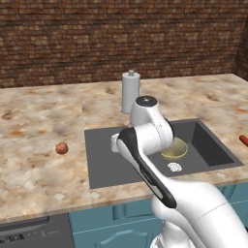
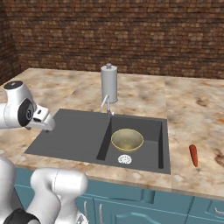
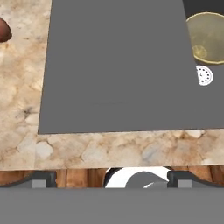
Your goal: Remove the carrot and onion from the sink. Then move the bowl and cup from the counter to the sink for washing.
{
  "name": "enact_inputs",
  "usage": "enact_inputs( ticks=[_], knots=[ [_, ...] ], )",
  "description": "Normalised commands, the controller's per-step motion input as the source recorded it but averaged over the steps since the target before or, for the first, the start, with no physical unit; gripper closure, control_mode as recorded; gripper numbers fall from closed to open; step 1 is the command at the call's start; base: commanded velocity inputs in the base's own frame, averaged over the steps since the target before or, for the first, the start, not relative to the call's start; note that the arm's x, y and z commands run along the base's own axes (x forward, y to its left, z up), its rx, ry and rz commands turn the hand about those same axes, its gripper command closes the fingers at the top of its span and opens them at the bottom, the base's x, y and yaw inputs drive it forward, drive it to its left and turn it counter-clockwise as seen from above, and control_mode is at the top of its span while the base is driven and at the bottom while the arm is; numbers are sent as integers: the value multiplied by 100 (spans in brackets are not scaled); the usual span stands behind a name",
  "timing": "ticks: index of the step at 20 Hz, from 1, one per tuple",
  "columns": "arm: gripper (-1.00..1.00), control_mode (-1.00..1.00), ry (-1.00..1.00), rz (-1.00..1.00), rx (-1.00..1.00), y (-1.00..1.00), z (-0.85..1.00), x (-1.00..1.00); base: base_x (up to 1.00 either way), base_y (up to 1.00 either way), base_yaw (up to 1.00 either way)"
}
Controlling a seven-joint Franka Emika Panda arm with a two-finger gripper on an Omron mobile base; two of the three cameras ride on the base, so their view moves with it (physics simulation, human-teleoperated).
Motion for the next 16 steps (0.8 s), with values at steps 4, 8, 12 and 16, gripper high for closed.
enact_inputs(
  ticks=[4, 8, 12, 16],
  knots=[
    [-100, -100, 4, 5, 14, 35, -5, -11, 0, 0, 0],
    [-100, -100, 0, 5, 12, 36, -6, -16, 0, 0, 0],
    [-100, -100, 0, 7, 8, 39, -1, -14, 0, 0, 0],
    [-100, -100, 0, 2, 1, 42, 0, -7, 0, 0, 0]
  ],
)
